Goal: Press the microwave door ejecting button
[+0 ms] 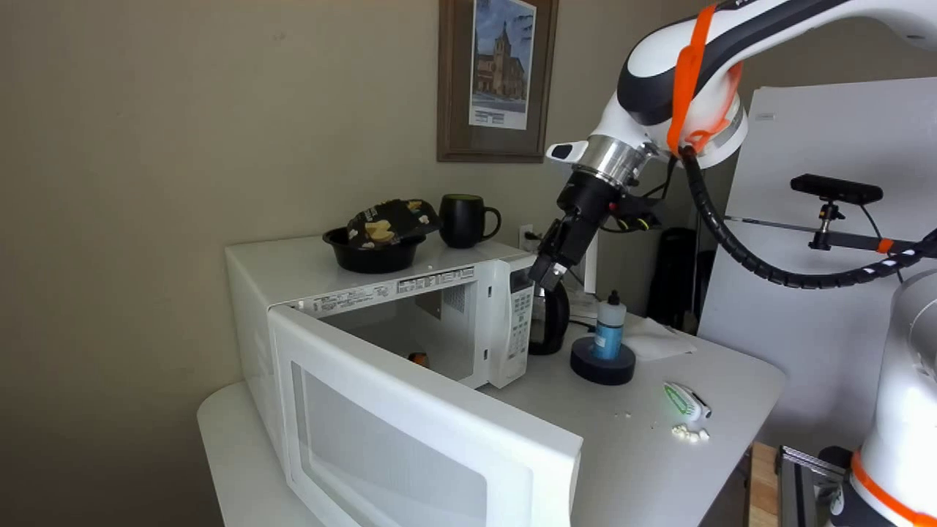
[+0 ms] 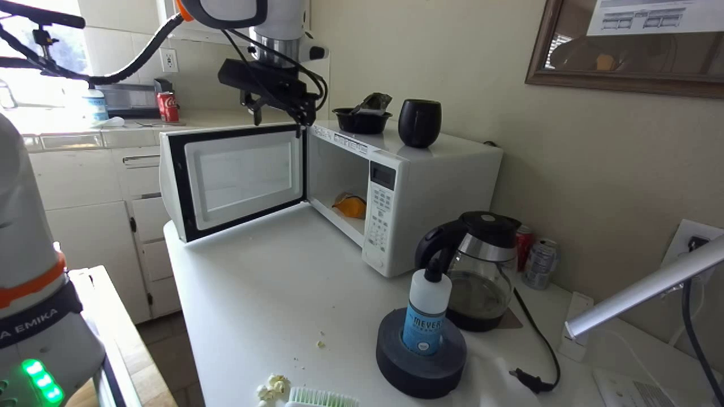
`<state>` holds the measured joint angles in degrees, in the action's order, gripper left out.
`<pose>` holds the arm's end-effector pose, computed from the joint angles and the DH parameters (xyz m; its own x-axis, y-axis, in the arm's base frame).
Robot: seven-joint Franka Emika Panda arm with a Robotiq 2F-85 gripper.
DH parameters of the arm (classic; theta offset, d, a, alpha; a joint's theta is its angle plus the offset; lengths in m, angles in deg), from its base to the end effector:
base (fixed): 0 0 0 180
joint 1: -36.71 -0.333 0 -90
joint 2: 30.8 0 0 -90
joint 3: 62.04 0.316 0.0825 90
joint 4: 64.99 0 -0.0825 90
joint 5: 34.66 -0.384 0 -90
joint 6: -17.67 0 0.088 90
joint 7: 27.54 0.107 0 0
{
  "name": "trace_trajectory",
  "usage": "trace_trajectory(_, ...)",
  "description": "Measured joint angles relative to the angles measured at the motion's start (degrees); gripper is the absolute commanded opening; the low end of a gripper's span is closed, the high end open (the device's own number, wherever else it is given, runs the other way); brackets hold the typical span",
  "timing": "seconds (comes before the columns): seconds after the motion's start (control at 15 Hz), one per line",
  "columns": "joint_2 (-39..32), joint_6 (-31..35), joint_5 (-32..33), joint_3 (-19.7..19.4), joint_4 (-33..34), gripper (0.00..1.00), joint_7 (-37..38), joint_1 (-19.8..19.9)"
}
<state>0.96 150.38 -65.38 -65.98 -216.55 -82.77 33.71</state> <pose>0.3892 0.0033 0.4434 0.7409 0.4877 0.4618 0.6122 -0.7732 -0.1657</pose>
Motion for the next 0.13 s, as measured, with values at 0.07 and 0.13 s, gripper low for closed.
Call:
trace_trajectory(0.07, -0.5, 4.5, 0.7, -0.3, -1.1, 1.00, 0.6, 0.2)
trace_trajectory(0.13, -1.3, 9.2, 1.7, -0.6, -2.1, 1.00, 1.4, 0.4)
